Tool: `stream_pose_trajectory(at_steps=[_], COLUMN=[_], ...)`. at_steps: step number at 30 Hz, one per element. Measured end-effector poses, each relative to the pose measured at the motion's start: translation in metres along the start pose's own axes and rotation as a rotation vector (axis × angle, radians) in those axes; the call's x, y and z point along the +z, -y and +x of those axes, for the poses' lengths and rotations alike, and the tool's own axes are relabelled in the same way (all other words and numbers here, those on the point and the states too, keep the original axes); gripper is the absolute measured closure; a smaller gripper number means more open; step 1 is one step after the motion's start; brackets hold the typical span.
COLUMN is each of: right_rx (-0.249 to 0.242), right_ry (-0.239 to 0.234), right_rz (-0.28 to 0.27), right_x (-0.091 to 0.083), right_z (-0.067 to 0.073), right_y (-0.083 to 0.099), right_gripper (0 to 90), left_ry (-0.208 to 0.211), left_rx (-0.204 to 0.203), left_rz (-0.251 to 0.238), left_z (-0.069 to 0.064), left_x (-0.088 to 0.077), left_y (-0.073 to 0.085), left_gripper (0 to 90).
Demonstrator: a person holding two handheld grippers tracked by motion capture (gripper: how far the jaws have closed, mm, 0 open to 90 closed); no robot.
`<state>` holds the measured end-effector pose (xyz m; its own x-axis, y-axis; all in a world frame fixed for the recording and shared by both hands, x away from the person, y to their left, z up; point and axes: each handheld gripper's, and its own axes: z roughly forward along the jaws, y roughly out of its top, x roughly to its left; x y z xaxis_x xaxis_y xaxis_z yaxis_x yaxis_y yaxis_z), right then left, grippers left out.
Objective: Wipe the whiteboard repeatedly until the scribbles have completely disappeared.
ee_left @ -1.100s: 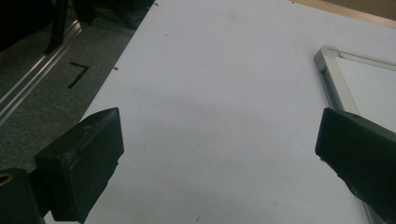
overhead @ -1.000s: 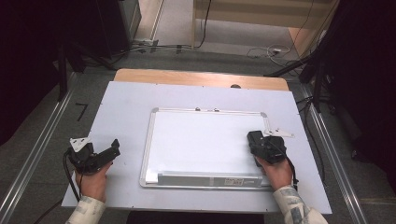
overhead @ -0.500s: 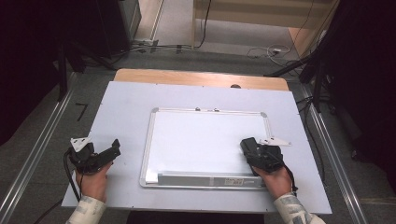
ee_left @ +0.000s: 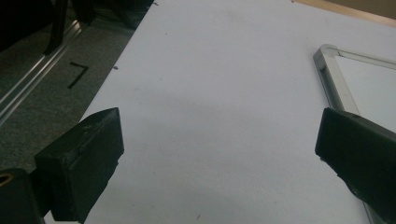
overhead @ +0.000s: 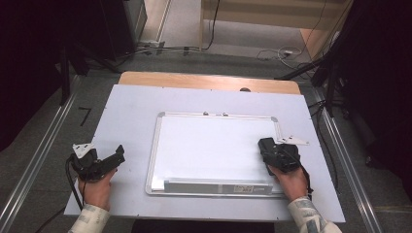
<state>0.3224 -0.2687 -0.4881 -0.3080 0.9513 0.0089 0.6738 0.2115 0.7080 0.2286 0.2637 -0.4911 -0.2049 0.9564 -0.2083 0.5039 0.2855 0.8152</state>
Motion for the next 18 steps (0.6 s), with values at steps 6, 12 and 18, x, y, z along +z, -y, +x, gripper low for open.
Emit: stream_pose_trajectory(at_steps=[6,12,18], right_rx=[0.026,0.004,-0.026], right_ry=[0.037,0.021,-0.025], right_rz=[-0.003,0.003,0.008], right_x=[0.004,0.000,-0.007], right_z=[-0.011,-0.002,0.012], right_y=[-0.005,0.000,0.007], right_gripper=[37.8,37.8,37.7], left_ry=[0.000,-0.002,-0.001], left_rx=[0.001,0.003,0.004], left_rz=[0.003,0.006,0.000], left_z=[0.000,-0.001,-0.002], left_x=[0.001,0.001,0.000], left_y=[0.000,0.000,0.000], left_gripper=[1.1,1.1,1.1])
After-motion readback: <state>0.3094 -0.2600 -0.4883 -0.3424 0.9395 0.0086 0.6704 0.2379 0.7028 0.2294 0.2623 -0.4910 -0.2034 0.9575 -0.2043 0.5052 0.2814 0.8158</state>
